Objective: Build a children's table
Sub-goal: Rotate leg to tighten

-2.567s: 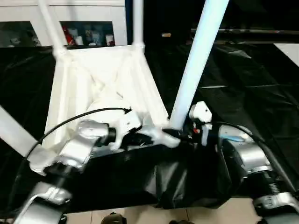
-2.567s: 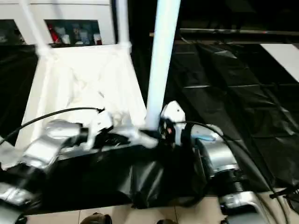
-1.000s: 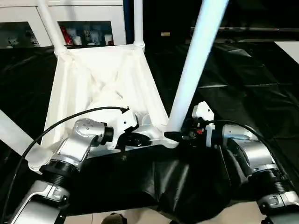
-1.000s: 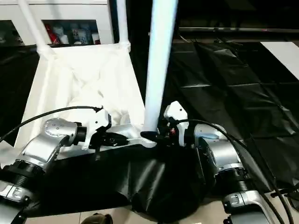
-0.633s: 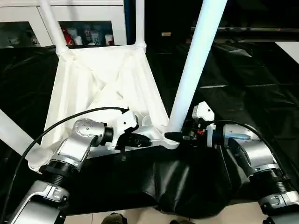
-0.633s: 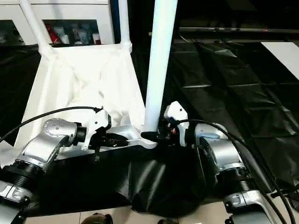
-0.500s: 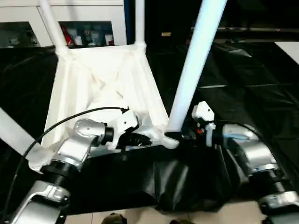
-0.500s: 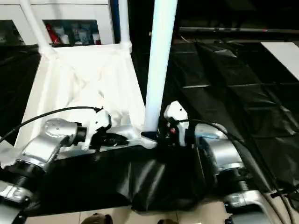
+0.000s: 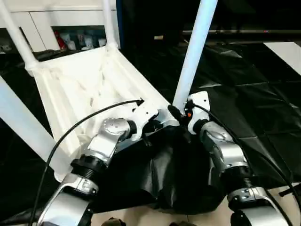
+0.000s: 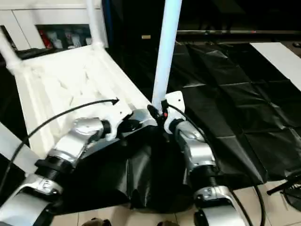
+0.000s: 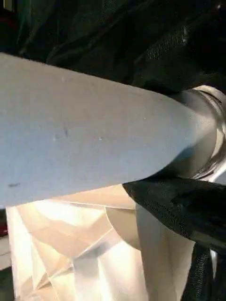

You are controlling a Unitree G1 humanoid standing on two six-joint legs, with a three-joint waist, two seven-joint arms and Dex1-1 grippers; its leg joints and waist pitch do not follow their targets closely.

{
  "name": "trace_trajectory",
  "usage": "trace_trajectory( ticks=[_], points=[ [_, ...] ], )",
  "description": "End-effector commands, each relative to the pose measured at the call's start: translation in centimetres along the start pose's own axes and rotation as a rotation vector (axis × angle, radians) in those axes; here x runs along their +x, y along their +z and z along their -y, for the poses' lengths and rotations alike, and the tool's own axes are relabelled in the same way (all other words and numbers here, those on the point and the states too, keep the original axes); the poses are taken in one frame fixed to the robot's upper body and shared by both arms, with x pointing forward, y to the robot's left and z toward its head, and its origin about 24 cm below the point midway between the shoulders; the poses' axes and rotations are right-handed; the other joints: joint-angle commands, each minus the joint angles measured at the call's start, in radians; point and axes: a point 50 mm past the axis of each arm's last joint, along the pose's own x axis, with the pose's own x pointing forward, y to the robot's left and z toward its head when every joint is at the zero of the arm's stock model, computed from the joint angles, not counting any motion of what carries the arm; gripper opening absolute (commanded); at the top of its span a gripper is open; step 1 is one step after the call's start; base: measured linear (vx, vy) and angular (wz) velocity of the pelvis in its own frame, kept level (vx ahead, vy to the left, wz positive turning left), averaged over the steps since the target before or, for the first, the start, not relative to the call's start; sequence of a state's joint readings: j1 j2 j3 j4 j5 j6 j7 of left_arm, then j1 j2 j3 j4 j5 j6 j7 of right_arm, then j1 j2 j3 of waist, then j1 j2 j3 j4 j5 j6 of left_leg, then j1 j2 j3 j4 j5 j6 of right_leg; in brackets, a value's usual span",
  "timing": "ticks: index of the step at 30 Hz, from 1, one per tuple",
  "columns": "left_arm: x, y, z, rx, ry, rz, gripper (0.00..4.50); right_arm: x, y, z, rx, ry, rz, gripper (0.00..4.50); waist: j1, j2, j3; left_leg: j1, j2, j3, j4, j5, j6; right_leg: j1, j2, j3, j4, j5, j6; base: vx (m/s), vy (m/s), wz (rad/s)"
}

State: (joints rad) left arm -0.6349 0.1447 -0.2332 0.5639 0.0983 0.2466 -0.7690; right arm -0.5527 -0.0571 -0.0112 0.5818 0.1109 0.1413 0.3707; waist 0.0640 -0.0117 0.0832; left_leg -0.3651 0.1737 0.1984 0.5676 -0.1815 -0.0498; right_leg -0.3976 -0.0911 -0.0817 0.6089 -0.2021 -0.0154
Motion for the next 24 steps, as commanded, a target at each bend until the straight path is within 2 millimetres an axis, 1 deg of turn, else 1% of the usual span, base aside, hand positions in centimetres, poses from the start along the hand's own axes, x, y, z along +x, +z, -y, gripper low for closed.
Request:
trace_trajectory(
  ticks=[1, 2, 3, 4, 5, 6, 7, 8, 9, 10, 11, 14, 15, 16, 19, 20, 21, 22, 24],
  points=[
    [1.6, 0.9, 2.1, -0.009, -0.093, 0.057, 0.00, 0.5, -2.6, -2.3, 0.074, 0.104, -0.107, 2.77, 0.005, -0.007, -0.047, 0.004, 0.062, -0.034, -0.073, -0.221, 0.050, 0.038, -0.079, 0.062, -0.095, -0.294, -0.183, 0.000, 0.000, 0.00],
    [1.6, 0.8, 2.0, -0.009, -0.088, 0.055, 0.00, 0.5, -2.5, -2.2, 0.072, 0.103, -0.103, 2.83, 0.005, -0.007, -0.047, 0.005, 0.062, -0.032, -0.072, -0.219, 0.053, 0.036, -0.078, 0.062, -0.096, -0.293, -0.185, 0.000, 0.000, 0.00],
    [1.2, 0.6, 1.7, -0.001, -0.098, 0.052, 0.00, 0.3, -2.2, -2.1, 0.048, 0.141, -0.096, 3.08, 0.006, -0.010, -0.049, 0.006, 0.062, -0.031, -0.071, -0.215, 0.055, 0.037, -0.078, 0.063, -0.096, -0.289, -0.186, 0.000, 0.000, 0.00],
    [1.2, 0.6, 1.6, 0.000, -0.097, 0.050, 0.00, 0.3, -2.1, -2.0, 0.042, 0.154, -0.099, 3.08, 0.006, -0.011, -0.050, 0.004, 0.062, -0.031, -0.070, -0.203, 0.061, 0.039, -0.078, 0.063, -0.093, -0.270, -0.189, 0.000, 0.000, 0.00],
    [1.0, 0.5, 1.5, 0.001, -0.096, 0.047, 0.00, 0.1, -2.1, -2.0, 0.025, 0.182, -0.103, 3.17, 0.007, -0.009, -0.050, 0.004, 0.062, -0.031, -0.070, -0.200, 0.064, 0.039, -0.077, 0.062, -0.092, -0.265, -0.191, 0.000, 0.000, 0.00],
    [0.7, 0.4, 1.3, 0.004, -0.103, 0.046, 0.00, -0.1, -1.9, -1.8, -0.009, 0.221, -0.103, 3.17, 0.007, -0.011, -0.051, 0.002, 0.062, -0.031, -0.069, -0.191, 0.069, 0.041, -0.077, 0.061, -0.090, -0.253, -0.194, 0.000, 0.000, 0.00],
    [0.5, 0.3, 1.2, 0.006, -0.115, 0.044, 0.00, -0.3, -1.7, -1.7, -0.037, 0.261, -0.102, 3.17, 0.008, -0.010, -0.052, 0.001, 0.062, -0.031, -0.068, -0.181, 0.074, 0.043, -0.078, 0.061, -0.088, -0.241, -0.197, 0.000, 0.000, 0.00],
    [0.1, 0.1, 1.1, 0.013, -0.136, 0.042, 0.00, -0.7, -1.5, -1.6, -0.076, 0.322, -0.102, 3.17, 0.008, -0.014, -0.053, -0.001, 0.061, -0.030, -0.066, -0.171, 0.082, 0.044, -0.076, 0.060, -0.087, -0.230, -0.197, 0.000, 0.000, 0.00],
    [-0.2, -0.1, 1.1, 0.015, -0.160, 0.039, 0.00, -1.1, -1.4, -1.5, -0.102, 0.367, -0.103, 3.17, 0.010, -0.014, -0.053, 0.000, 0.061, -0.030, -0.065, -0.167, 0.086, 0.044, -0.077, 0.060, -0.087, -0.224, -0.198, 0.000, 0.000, 0.00],
    [-0.4, -0.2, 1.1, 0.015, -0.175, 0.037, 0.00, -1.3, -1.3, -1.4, -0.116, 0.394, -0.103, 3.17, 0.012, -0.013, -0.057, -0.001, 0.062, -0.029, -0.061, -0.142, 0.096, 0.047, -0.078, 0.061, -0.080, -0.180, -0.209, 0.000, 0.000, 0.00],
    [-0.8, -0.5, 1.1, 0.020, -0.206, 0.030, 0.00, -1.7, -1.1, -1.1, -0.136, 0.434, -0.105, 3.17, 0.012, -0.014, -0.057, -0.003, 0.061, -0.029, -0.060, -0.130, 0.109, 0.047, -0.077, 0.060, -0.077, -0.151, -0.219, 0.000, 0.000, 0.00],
    [-2.1, -1.1, 0.9, 0.028, -0.276, 0.013, 0.00, -2.9, -0.7, -0.3, -0.182, 0.539, -0.132, 3.17, 0.014, -0.014, -0.056, -0.002, 0.063, -0.028, -0.059, -0.123, 0.125, 0.048, -0.075, 0.058, -0.074, -0.130, -0.235, 0.000, 0.000, 0.00],
    [-2.4, -1.2, 0.9, 0.034, -0.301, 0.020, 0.00, -3.2, -0.7, -0.1, -0.196, 0.571, -0.144, 3.17, 0.014, -0.014, -0.057, -0.002, 0.063, -0.027, -0.058, -0.123, 0.126, 0.048, -0.075, 0.058, -0.073, -0.129, -0.236, 0.000, 0.000, 0.00],
    [-2.5, -1.2, 0.9, 0.035, -0.303, 0.021, 0.00, -3.2, -0.7, -0.1, -0.197, 0.573, -0.145, 3.17, 0.014, -0.012, -0.056, 0.001, 0.065, -0.027, -0.059, -0.130, 0.125, 0.045, -0.075, 0.058, -0.074, -0.137, -0.242, 0.000, 0.000, 0.00],
    [-3.5, -1.1, 1.0, 0.034, -0.377, 0.055, 0.00, -3.9, -0.5, 0.2, -0.208, 0.644, -0.163, 3.17, 0.020, -0.013, -0.055, 0.005, 0.068, -0.025, -0.060, -0.138, 0.116, 0.043, -0.075, 0.059, -0.073, -0.144, -0.253, 0.000, 0.000, 0.00],
    [-4.2, -1.2, 1.0, 0.030, -0.413, 0.053, 0.00, -4.3, -0.2, 0.4, -0.206, 0.686, -0.162, 3.17, 0.025, -0.012, -0.056, 0.005, 0.069, -0.025, -0.059, -0.132, 0.116, 0.045, -0.077, 0.060, -0.069, -0.130, -0.257, 0.000, 0.000, 0.00],
    [-4.5, -1.3, 0.9, 0.031, -0.423, 0.050, 0.00, -4.4, 0.0, 0.4, -0.205, 0.701, -0.161, 3.17, 0.028, -0.012, -0.057, 0.005, 0.070, -0.025, -0.058, -0.121, 0.119, 0.045, -0.075, 0.059, -0.067, -0.115, -0.259, 0.000, 0.000, 0.00],
    [-4.6, -1.4, 0.9, 0.030, -0.425, 0.046, 0.00, -4.5, 0.0, 0.4, -0.199, 0.715, -0.161, 3.17, 0.030, -0.009, -0.058, 0.006, 0.070, -0.023, -0.056, -0.101, 0.127, 0.042, -0.072, 0.059, -0.061, -0.079, -0.266, 0.000, 0.000, 0.00],
    [-4.9, -1.6, 0.8, 0.029, -0.431, 0.042, 0.00, -4.7, 0.1, 0.4, -0.201, 0.737, -0.163, 3.17, 0.035, -0.010, -0.060, 0.005, 0.071, -0.023, -0.053, -0.079, 0.137, 0.043, -0.073, 0.058, -0.055, -0.036, -0.281, 0.000, 0.000, 0.00]
  ],
)
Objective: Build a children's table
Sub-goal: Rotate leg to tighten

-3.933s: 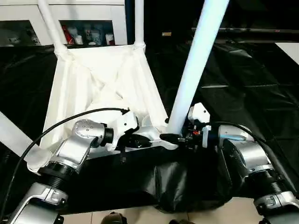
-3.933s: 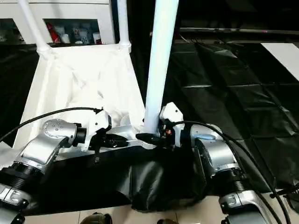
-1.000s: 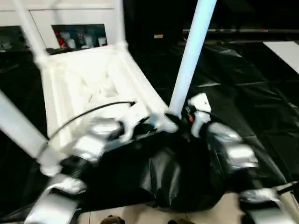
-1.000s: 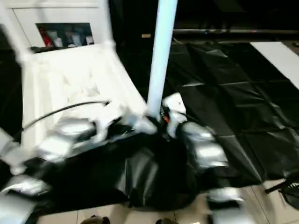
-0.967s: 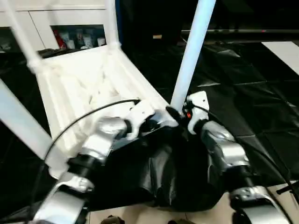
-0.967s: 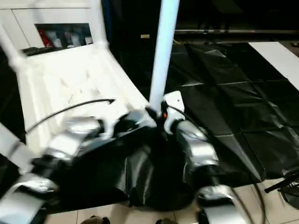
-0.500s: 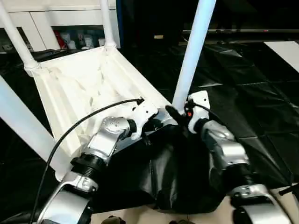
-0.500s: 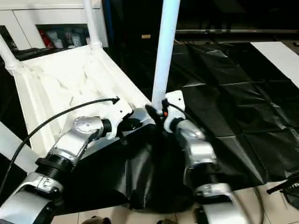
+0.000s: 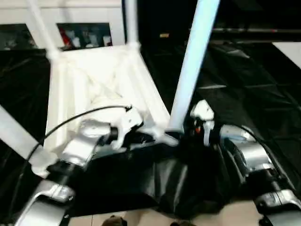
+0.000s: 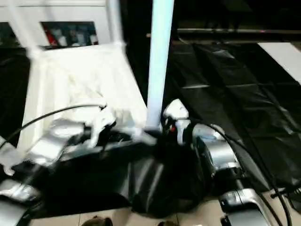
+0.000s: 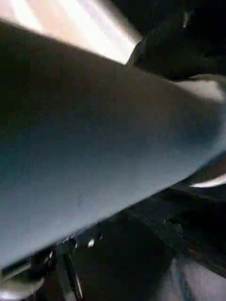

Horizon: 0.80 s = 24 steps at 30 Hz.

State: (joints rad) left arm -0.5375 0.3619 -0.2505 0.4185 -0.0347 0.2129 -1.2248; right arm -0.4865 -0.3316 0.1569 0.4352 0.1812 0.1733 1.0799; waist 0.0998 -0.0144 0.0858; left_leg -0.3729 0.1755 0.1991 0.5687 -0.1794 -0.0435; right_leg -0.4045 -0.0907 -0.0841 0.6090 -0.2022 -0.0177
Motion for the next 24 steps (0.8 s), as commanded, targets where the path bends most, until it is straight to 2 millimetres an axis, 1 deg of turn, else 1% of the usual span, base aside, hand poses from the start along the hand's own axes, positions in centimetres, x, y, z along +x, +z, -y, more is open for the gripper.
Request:
trace_trajectory(
  ticks=[1, 3, 6, 7, 8, 11, 12, 13, 14, 15, 17, 18, 19, 20, 21, 22, 23, 24],
  points=[
    [0.7, 0.3, 0.7, 0.000, -0.057, 0.040, 0.00, 0.1, -0.1, -0.5, -0.004, 0.056, -0.014, 3.17, 0.000, -0.008, -0.062, 0.012, 0.069, -0.023, -0.054, -0.080, 0.131, 0.050, -0.073, 0.060, -0.055, -0.035, -0.280, 0.000, 0.000, 0.00],
    [0.6, 0.2, 0.7, -0.001, -0.057, 0.037, 0.00, 0.1, -0.2, -0.6, -0.011, 0.059, -0.018, 2.92, 0.000, -0.009, -0.062, 0.012, 0.067, -0.023, -0.054, -0.085, 0.126, 0.051, -0.074, 0.060, -0.057, -0.046, -0.279, 0.000, 0.000, 0.00],
    [0.5, 0.2, 0.7, -0.003, -0.056, 0.035, 0.00, 0.3, -0.4, -0.8, -0.011, 0.082, -0.024, 2.73, 0.000, -0.011, -0.061, 0.012, 0.066, -0.024, -0.055, -0.095, 0.115, 0.052, -0.076, 0.061, -0.059, -0.070, -0.273, 0.000, 0.000, 0.00],
    [0.5, 0.2, 0.7, -0.004, -0.056, 0.035, 0.00, 0.4, -0.4, -0.8, -0.011, 0.085, -0.025, 2.73, 0.000, -0.012, -0.062, 0.011, 0.065, -0.024, -0.055, -0.094, 0.114, 0.053, -0.076, 0.061, -0.059, -0.071, -0.271, 0.000, 0.000, 0.00],
    [0.4, 0.2, 0.7, -0.004, -0.057, 0.035, 0.00, 0.4, -0.4, -0.9, -0.010, 0.090, -0.026, 2.53, 0.001, -0.012, -0.063, 0.012, 0.065, -0.024, -0.054, -0.089, 0.114, 0.053, -0.076, 0.061, -0.058, -0.067, -0.269, 0.000, 0.000, 0.00],
    [0.4, 0.2, 0.7, -0.004, -0.058, 0.034, 0.00, 0.4, -0.4, -1.1, -0.004, 0.109, -0.024, 2.46, 0.001, -0.010, -0.064, 0.012, 0.065, -0.024, -0.052, -0.076, 0.120, 0.054, -0.074, 0.060, -0.055, -0.044, -0.274, 0.000, 0.000, 0.00],
    [0.4, 0.2, 0.6, -0.004, -0.058, 0.034, 0.00, 0.4, -0.4, -1.1, -0.003, 0.110, -0.024, 2.42, 0.002, -0.008, -0.065, 0.012, 0.065, -0.024, -0.052, -0.075, 0.121, 0.054, -0.074, 0.060, -0.055, -0.042, -0.275, 0.000, 0.000, 0.00],
    [0.4, 0.2, 0.6, -0.004, -0.058, 0.034, 0.00, 0.4, -0.4, -1.1, -0.003, 0.110, -0.024, 2.42, 0.002, -0.009, -0.065, 0.012, 0.065, -0.024, -0.052, -0.074, 0.121, 0.054, -0.074, 0.059, -0.054, -0.039, -0.275, 0.000, 0.000, 0.00],
    [0.4, 0.2, 0.6, -0.003, -0.056, 0.034, 0.00, 0.4, -0.4, -1.0, 0.000, 0.107, -0.019, 2.42, 0.002, -0.006, -0.067, 0.013, 0.065, -0.023, -0.050, -0.068, 0.123, 0.054, -0.074, 0.060, -0.053, -0.023, -0.280, 0.000, 0.000, 0.00],
    [0.5, 0.2, 0.6, -0.003, -0.055, 0.033, 0.00, 0.4, -0.4, -1.0, 0.002, 0.104, -0.017, 2.41, 0.002, -0.007, -0.066, 0.013, 0.065, -0.023, -0.050, -0.068, 0.123, 0.054, -0.074, 0.059, -0.052, -0.021, -0.282, 0.000, 0.000, 0.00],
    [0.6, 0.2, 0.5, 0.003, -0.034, 0.030, 0.00, 0.5, -0.5, -0.9, 0.011, 0.071, 0.000, 2.41, 0.003, -0.008, -0.068, 0.011, 0.064, -0.024, -0.049, -0.066, 0.124, 0.056, -0.074, 0.059, -0.051, -0.013, -0.284, 0.000, 0.000, 0.00],
    [0.9, 0.3, 0.0, 0.000, 0.029, 0.025, 0.00, 0.8, -0.8, -0.5, 0.024, -0.018, 0.007, 2.41, 0.003, -0.008, -0.068, 0.012, 0.064, -0.024, -0.049, -0.066, 0.125, 0.056, -0.075, 0.059, -0.051, -0.014, -0.284, 0.000, 0.000, 0.00],
    [1.0, 0.3, -0.1, -0.001, 0.036, 0.024, 0.00, 0.8, -0.9, -0.4, 0.026, -0.028, 0.007, 2.41, 0.000, -0.010, -0.065, 0.012, 0.064, -0.024, -0.051, -0.075, 0.119, 0.053, -0.075, 0.060, -0.054, -0.029, -0.282, 0.000, 0.000, 0.00],
    [1.4, 0.4, -0.8, -0.006, 0.116, 0.018, 0.00, 1.3, -1.3, 0.1, 0.042, -0.135, 0.008, 2.41, -0.002, -0.009, -0.063, 0.012, 0.062, -0.025, -0.053, -0.097, 0.106, 0.053, -0.076, 0.060, -0.061, -0.071, -0.277, 0.000, 0.000, 0.00],
    [1.4, 0.4, -0.8, -0.006, 0.123, 0.018, 0.00, 1.3, -1.3, 0.1, 0.044, -0.143, 0.008, 2.41, -0.002, -0.009, -0.061, 0.013, 0.062, -0.025, -0.054, -0.108, 0.096, 0.052, -0.078, 0.061, -0.065, -0.099, -0.270, 0.000, 0.000, 0.00],
    [1.9, 0.5, -1.3, -0.013, 0.185, 0.013, 0.00, 1.8, -1.7, 0.5, 0.070, -0.237, 0.009, 2.40, -0.004, -0.010, -0.059, 0.014, 0.062, -0.027, -0.057, -0.138, 0.075, 0.053, -0.079, 0.061, -0.071, -0.159, -0.256, 0.000, 0.000, 0.00],
    [2.1, 0.6, -1.5, -0.016, 0.215, 0.011, 0.00, 2.1, -1.9, 0.6, 0.085, -0.288, 0.008, 2.40, -0.006, -0.010, -0.056, 0.016, 0.062, -0.028, -0.060, -0.166, 0.055, 0.051, -0.081, 0.061, -0.079, -0.225, -0.235, 0.000, 0.000, 0.00],
    [3.1, 1.0, -1.8, -0.028, 0.268, 0.018, 0.00, 2.8, -2.3, 0.9, 0.161, -0.415, 0.022, 2.40, -0.010, -0.007, -0.055, 0.019, 0.062, -0.030, -0.064, -0.188, 0.037, 0.049, -0.080, 0.062, -0.084, -0.275, -0.219, 0.000, 0.000, 0.00]
  ],
)
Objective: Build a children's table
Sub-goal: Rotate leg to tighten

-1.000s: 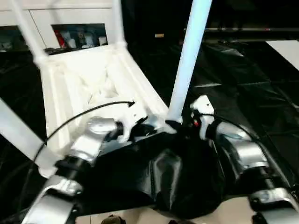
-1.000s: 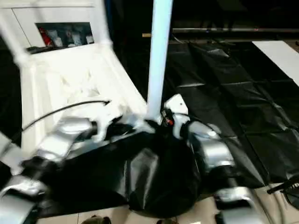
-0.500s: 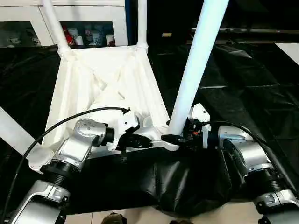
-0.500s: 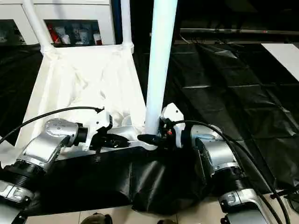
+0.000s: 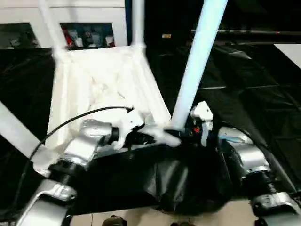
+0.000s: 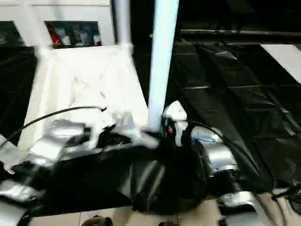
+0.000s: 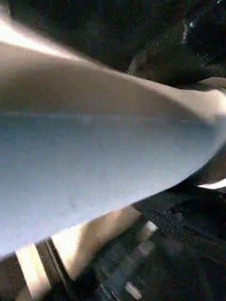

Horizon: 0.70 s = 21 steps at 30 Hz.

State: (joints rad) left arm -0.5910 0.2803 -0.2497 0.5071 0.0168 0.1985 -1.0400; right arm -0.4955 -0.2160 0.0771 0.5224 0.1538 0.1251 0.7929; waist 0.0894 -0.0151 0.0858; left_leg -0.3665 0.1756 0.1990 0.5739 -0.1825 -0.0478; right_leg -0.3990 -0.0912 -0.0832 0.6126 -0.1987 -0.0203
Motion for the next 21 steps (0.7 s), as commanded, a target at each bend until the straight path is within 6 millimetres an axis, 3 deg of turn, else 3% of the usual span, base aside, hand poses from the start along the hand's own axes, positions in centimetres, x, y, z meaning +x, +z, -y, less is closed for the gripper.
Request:
trace_trajectory(
  ticks=[1, 5, 10, 11, 12, 13, 18, 21],
  points=[
    [1.4, 0.5, -0.4, -0.027, 0.122, 0.016, 0.00, 1.3, -1.9, -0.4, 0.083, -0.146, -0.068, 2.40, -0.003, -0.007, -0.056, 0.012, 0.061, -0.030, -0.070, -0.191, 0.034, 0.043, -0.079, 0.061, -0.088, -0.292, -0.210, 0.000, 0.000, 0.00],
    [4.0, 1.7, 0.2, -0.049, 0.185, 0.044, 0.00, 3.2, -2.5, -0.8, 0.203, -0.350, -0.076, 2.40, -0.007, -0.003, -0.060, 0.011, 0.060, -0.033, -0.072, -0.194, 0.014, 0.043, -0.078, 0.061, -0.090, -0.290, -0.189, 0.000, 0.000, 0.00],
    [5.4, 2.5, 1.0, -0.043, 0.155, 0.074, 0.00, 4.8, -1.6, -1.9, 0.190, -0.321, -0.031, 2.40, -0.005, -0.003, -0.064, 0.005, 0.056, -0.029, -0.066, -0.150, 0.054, 0.047, -0.076, 0.062, -0.082, -0.193, -0.198, 0.000, 0.000, 0.00],
    [5.3, 2.5, 1.0, -0.043, 0.155, 0.074, 0.00, 4.8, -1.6, -1.9, 0.191, -0.319, -0.028, 2.40, -0.005, -0.004, -0.065, 0.005, 0.055, -0.028, -0.065, -0.140, 0.065, 0.047, -0.075, 0.062, -0.080, -0.177, -0.201, 0.000, 0.000, 0.00],
    [5.3, 2.5, 1.0, -0.042, 0.154, 0.076, 0.00, 4.9, -1.3, -1.9, 0.195, -0.303, -0.008, 2.94, -0.004, -0.004, -0.065, 0.005, 0.055, -0.028, -0.064, -0.137, 0.070, 0.047, -0.075, 0.062, -0.080, -0.171, -0.203, 0.000, 0.000, 0.00],
    [5.0, 2.4, 0.8, -0.040, 0.157, 0.073, 0.00, 4.9, -0.8, -2.0, 0.198, -0.280, 0.022, 3.08, -0.004, -0.004, -0.066, 0.004, 0.056, -0.028, -0.064, -0.137, 0.076, 0.048, -0.075, 0.061, -0.080, -0.169, -0.206, 0.000, 0.000, 0.00],
    [4.0, 1.9, 0.1, -0.027, 0.171, 0.072, 0.00, 4.5, 0.0, -1.7, 0.146, -0.203, 0.051, 3.42, -0.005, -0.005, -0.064, 0.005, 0.057, -0.029, -0.066, -0.162, 0.079, 0.046, -0.076, 0.061, -0.085, -0.211, -0.202, 0.000, 0.000, 0.00],
    [3.5, 1.7, -0.1, -0.018, 0.162, 0.076, 0.00, 4.0, 0.2, -1.6, 0.111, -0.124, 0.050, 3.57, -0.004, -0.006, -0.066, 0.003, 0.057, -0.028, -0.063, -0.142, 0.088, 0.048, -0.076, 0.061, -0.081, -0.181, -0.206, 0.000, 0.000, 0.00]
  ],
)
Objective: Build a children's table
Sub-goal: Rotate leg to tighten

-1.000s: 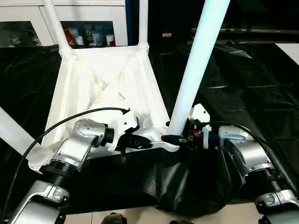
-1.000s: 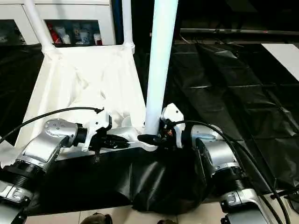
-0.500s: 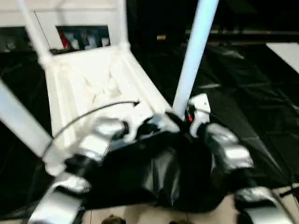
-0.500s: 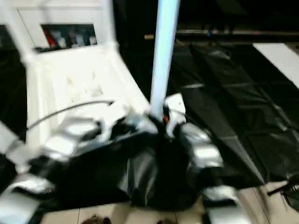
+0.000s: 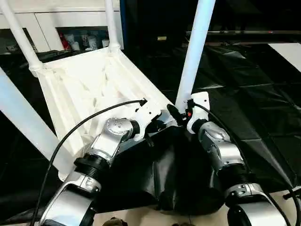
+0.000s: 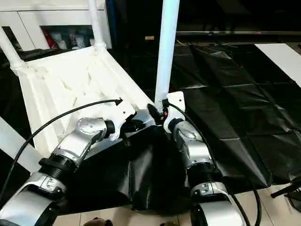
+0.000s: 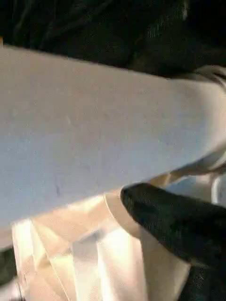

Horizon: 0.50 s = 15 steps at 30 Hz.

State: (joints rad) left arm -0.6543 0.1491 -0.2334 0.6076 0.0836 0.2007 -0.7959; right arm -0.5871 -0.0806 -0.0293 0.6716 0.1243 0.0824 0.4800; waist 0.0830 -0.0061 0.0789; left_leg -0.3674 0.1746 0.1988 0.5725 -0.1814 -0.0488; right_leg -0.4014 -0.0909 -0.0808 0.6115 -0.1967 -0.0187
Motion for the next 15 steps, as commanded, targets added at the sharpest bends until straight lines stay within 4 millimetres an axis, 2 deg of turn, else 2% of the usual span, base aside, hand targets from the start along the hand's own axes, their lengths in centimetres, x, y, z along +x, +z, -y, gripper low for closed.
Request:
trace_trajectory(
  ticks=[1, 3, 4, 8, 11, 15],
  points=[
    [-0.1, 0.2, 0.3, 0.000, -0.043, 0.063, 0.00, 0.2, -0.7, -2.6, -0.028, 0.236, -0.041, 3.57, 0.004, -0.018, -0.059, 0.003, 0.057, -0.027, -0.061, -0.136, 0.097, 0.052, -0.075, 0.057, -0.079, -0.176, -0.209, 0.000, 0.000, 0.00],
    [-1.1, -0.2, 0.0, 0.007, -0.089, 0.061, 0.00, -1.1, -0.7, -1.9, -0.105, 0.361, -0.074, 3.57, 0.009, -0.018, -0.060, 0.003, 0.058, -0.026, -0.058, -0.118, 0.117, 0.053, -0.075, 0.057, -0.076, -0.146, -0.213, 0.000, 0.000, 0.00],
    [-1.1, -0.2, 0.0, 0.007, -0.089, 0.061, 0.00, -1.1, -0.7, -1.9, -0.105, 0.361, -0.074, 3.57, 0.009, -0.018, -0.059, 0.002, 0.058, -0.026, -0.058, -0.116, 0.121, 0.052, -0.075, 0.057, -0.075, -0.141, -0.215, 0.000, 0.000, 0.00],
    [-2.5, -0.5, 0.2, 0.028, -0.214, 0.082, 0.00, -2.6, -0.1, -0.9, -0.177, 0.463, -0.074, 3.57, 0.010, -0.019, -0.059, 0.004, 0.062, -0.027, -0.059, -0.129, 0.118, 0.052, -0.078, 0.057, -0.076, -0.167, -0.224, 0.000, 0.000, 0.00],
    [-3.5, -0.8, 0.6, 0.025, -0.304, 0.079, 0.00, -3.5, 0.4, -0.4, -0.192, 0.537, -0.068, 3.57, 0.009, -0.016, -0.060, 0.004, 0.064, -0.027, -0.059, -0.122, 0.122, 0.050, -0.075, 0.057, -0.071, -0.145, -0.236, 0.000, 0.000, 0.00],
    [-4.3, -1.4, 0.8, 0.019, -0.360, 0.056, 0.00, -4.5, 0.4, -0.4, -0.198, 0.630, -0.103, 3.57, 0.015, -0.013, -0.063, 0.006, 0.068, -0.022, -0.053, -0.083, 0.147, 0.047, -0.071, 0.056, -0.059, -0.060, -0.266, 0.000, 0.000, 0.00]
  ],
)
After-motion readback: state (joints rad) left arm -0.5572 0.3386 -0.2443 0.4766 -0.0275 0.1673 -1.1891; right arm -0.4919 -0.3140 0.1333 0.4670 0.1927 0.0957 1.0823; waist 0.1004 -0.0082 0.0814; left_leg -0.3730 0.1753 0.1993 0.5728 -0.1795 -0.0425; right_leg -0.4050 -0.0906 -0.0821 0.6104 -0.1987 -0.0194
